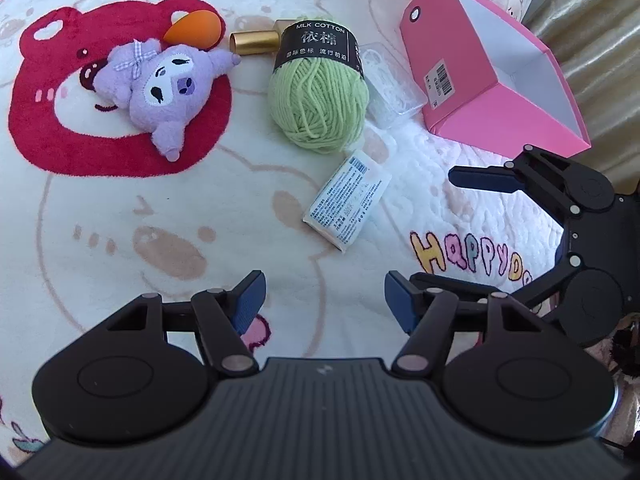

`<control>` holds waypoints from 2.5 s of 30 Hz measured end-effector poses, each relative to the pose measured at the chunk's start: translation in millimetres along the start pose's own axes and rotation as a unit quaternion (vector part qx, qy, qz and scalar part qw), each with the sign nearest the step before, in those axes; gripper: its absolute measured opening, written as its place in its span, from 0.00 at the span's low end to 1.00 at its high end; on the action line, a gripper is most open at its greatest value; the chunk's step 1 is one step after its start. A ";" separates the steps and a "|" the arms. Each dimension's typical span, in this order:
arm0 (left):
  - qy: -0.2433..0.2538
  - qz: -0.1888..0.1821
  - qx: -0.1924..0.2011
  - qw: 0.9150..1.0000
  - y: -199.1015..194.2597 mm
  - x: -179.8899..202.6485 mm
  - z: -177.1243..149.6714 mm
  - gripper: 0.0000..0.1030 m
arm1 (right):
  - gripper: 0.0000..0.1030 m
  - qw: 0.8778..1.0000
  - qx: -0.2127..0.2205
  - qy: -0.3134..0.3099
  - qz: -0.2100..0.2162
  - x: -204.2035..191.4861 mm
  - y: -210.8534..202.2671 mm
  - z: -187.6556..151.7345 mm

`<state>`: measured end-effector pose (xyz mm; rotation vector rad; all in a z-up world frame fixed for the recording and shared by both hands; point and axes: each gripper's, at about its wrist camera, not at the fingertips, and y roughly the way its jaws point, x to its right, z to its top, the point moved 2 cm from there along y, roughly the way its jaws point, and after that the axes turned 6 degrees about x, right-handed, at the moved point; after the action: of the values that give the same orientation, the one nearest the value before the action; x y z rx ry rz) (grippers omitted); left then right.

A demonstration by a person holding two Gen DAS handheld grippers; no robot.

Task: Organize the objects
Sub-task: 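Move the left tool down to the white soap bar, then close the left tool on the white soap bar and lift it, then carry the soap bar with the left tool into the pink box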

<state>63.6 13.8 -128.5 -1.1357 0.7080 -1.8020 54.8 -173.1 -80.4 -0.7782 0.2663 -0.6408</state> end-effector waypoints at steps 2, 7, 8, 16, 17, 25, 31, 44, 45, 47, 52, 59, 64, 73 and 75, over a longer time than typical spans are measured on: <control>-0.004 -0.007 0.009 1.000 6.2 -2.9 -0.7 0.62 | 0.87 1.000 0.001 -0.011 -0.001 1.2 8.8 -1.4; -0.042 -0.021 0.025 0.999 23.8 -11.4 1.6 0.58 | 0.87 1.000 -0.015 -0.023 0.006 4.3 32.8 -0.1; -0.053 -0.028 0.026 0.998 26.0 -13.6 2.1 0.55 | 0.87 0.999 -0.017 -0.027 0.001 4.6 37.7 -0.4; -0.100 -0.047 0.048 0.993 52.3 -14.5 6.3 0.29 | 0.87 1.000 -0.013 -0.009 0.011 14.1 66.3 -10.2; -0.103 -0.047 0.053 0.992 55.2 -14.7 6.3 0.29 | 0.87 1.000 -0.017 -0.004 0.011 12.9 70.3 -11.9; -0.146 -0.046 0.081 0.985 59.5 -20.1 8.3 0.25 | 0.83 0.997 -0.001 0.070 -0.013 15.1 70.5 -12.2; -0.129 -0.054 0.083 0.987 50.9 -5.7 6.0 0.24 | 0.81 0.997 0.000 0.075 -0.032 7.8 52.9 -12.4; -0.050 -0.106 0.092 0.989 -15.0 76.5 34.2 0.24 | 0.83 0.988 0.051 0.119 -0.080 20.2 -56.1 12.8; -0.042 -0.107 0.091 0.989 -19.6 85.2 39.4 0.24 | 0.83 0.987 0.057 0.122 -0.083 23.1 -65.0 15.1; -0.012 -0.107 0.090 0.990 -29.9 105.8 49.5 0.24 | 0.83 0.986 0.069 0.123 -0.090 29.6 -83.2 21.0; 0.031 -0.116 0.091 0.989 -40.3 149.8 79.9 0.24 | 0.83 0.983 0.081 0.111 -0.121 53.0 -119.7 35.8; 0.054 -0.108 0.068 0.990 -5.5 197.8 127.5 0.25 | 0.87 0.977 0.086 0.130 -0.142 108.8 -130.0 36.0; 0.056 -0.102 0.041 0.992 35.1 215.6 149.4 0.26 | 0.88 0.977 0.078 0.136 -0.147 142.1 -121.5 26.8; 0.033 -0.074 0.002 0.997 103.5 216.2 179.3 0.26 | 0.87 0.969 0.029 0.211 -0.123 198.6 -86.9 0.4; 0.031 -0.052 -0.013 0.998 116.9 215.8 182.6 0.25 | 0.66 0.963 -0.007 0.235 -0.134 211.0 -74.1 -5.0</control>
<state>227.2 -234.5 -56.4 -1.1561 0.7219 -1.9270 185.0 -347.6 -28.9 -0.6721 0.6058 -1.0831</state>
